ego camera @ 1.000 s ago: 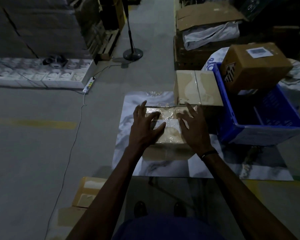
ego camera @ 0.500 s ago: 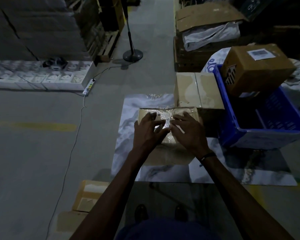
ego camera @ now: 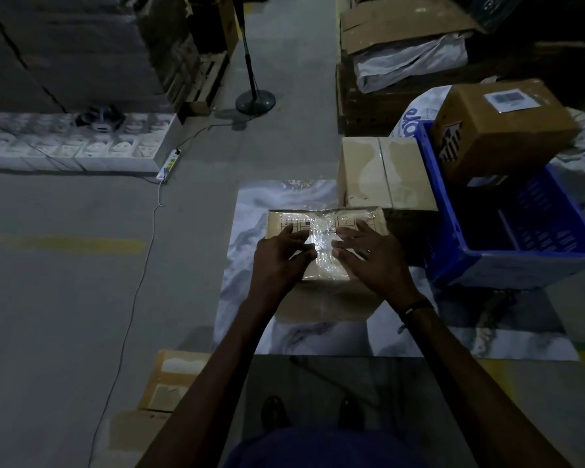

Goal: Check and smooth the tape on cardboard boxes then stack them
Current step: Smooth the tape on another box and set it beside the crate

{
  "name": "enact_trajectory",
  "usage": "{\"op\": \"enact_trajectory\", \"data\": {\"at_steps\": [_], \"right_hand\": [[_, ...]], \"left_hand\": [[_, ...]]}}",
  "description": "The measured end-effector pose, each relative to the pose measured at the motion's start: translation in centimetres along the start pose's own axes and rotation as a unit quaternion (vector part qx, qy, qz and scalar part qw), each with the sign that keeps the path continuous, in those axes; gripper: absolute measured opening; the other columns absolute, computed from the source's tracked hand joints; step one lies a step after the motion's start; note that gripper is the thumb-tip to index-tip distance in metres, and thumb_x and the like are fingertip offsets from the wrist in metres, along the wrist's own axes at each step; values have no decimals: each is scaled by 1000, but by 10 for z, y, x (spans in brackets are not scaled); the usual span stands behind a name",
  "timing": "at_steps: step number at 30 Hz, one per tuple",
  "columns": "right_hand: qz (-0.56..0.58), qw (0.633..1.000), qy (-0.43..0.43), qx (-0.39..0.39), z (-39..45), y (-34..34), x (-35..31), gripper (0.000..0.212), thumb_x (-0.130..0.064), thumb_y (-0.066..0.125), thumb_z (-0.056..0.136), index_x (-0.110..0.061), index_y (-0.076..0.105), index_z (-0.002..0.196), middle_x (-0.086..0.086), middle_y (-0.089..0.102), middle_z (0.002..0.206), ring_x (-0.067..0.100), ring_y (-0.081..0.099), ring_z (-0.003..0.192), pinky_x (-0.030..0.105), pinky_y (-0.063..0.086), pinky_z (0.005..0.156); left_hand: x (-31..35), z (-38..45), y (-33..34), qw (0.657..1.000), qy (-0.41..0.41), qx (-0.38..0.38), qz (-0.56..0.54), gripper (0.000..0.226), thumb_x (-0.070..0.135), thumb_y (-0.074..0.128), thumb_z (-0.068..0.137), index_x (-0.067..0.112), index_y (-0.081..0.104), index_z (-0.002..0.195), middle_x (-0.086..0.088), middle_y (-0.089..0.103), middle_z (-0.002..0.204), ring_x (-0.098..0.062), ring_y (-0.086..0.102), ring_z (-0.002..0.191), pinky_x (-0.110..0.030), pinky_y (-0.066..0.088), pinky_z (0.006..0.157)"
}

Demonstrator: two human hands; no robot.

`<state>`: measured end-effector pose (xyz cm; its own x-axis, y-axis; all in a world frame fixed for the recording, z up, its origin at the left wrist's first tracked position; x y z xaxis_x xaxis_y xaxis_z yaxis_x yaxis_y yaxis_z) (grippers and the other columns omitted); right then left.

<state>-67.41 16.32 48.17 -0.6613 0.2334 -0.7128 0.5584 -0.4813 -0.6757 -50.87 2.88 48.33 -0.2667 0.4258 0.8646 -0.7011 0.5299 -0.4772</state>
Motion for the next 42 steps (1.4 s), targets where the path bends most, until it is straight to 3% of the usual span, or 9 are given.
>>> {"op": "enact_trajectory", "data": {"at_steps": [2,5,11,15,18,25,31,37,42], "right_hand": [[-14,1000,-1,4,1,0,-2,22,-41,73,92,-31,79,110,-12,67,132,9,40,143,34,43,114],[-62,998,-20,19,-3,2,-9,23,-37,68,97,-31,76,117,-7,65,137,16,41,145,27,34,114],[-129,991,-27,24,-12,9,-12,30,-39,55,104,-39,65,132,-11,56,147,17,35,149,33,36,111],[-140,990,-16,24,-8,4,-11,29,-43,57,102,-41,67,129,-16,57,144,13,37,147,25,23,114],[-86,994,-3,69,-11,0,-3,36,-49,64,94,-28,74,121,-8,68,133,12,50,138,43,44,112],[-106,989,-13,106,-14,4,1,40,-53,63,94,-21,76,115,-2,71,126,16,59,129,45,48,106],[-233,972,4,27,-12,11,-9,46,-47,39,103,-41,46,149,-9,42,159,19,31,149,57,30,116],[-252,968,7,15,-9,11,-9,48,-52,34,101,-43,50,145,-11,42,158,18,33,148,55,35,113],[-45,993,37,99,-9,-11,7,53,-50,71,89,-23,65,134,-2,44,158,17,38,146,35,35,116]], "left_hand": [[1,2,1,1000,4,-3,1,16,19,84,81,16,83,96,-3,72,124,-2,49,134,-10,41,105],[2,1,3,1000,21,20,7,21,22,82,83,18,82,103,4,71,127,2,58,125,-31,55,100],[6,-4,9,989,45,3,138,33,46,63,91,30,77,116,7,62,140,-14,43,144,-55,44,107],[5,-2,10,994,24,-1,107,31,43,68,90,27,78,115,6,63,139,-12,44,143,-48,45,109],[1,-8,5,998,-22,55,-31,30,33,84,82,11,80,103,3,72,126,-3,60,126,-29,58,94],[10,-11,-1,993,27,94,66,32,43,85,77,15,69,71,9,73,101,-4,70,96,-42,60,81],[16,-7,19,963,38,-23,264,43,43,51,100,39,54,143,8,43,158,-19,31,151,-64,18,120],[19,-15,22,946,24,-56,319,43,45,32,108,44,41,151,12,26,166,-19,12,157,-59,3,122],[18,-20,19,947,7,-31,320,44,51,33,108,42,44,149,13,30,165,-17,16,156,-65,13,120]]}}
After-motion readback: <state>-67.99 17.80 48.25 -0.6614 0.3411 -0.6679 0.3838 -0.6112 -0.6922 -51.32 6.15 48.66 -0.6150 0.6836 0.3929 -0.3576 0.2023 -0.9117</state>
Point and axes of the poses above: each hand's wrist, its own z-axis towards the middle knuckle, its own y-axis out of the palm, x = y × z, the point moved 5 cm from there along z, towards the middle knuckle
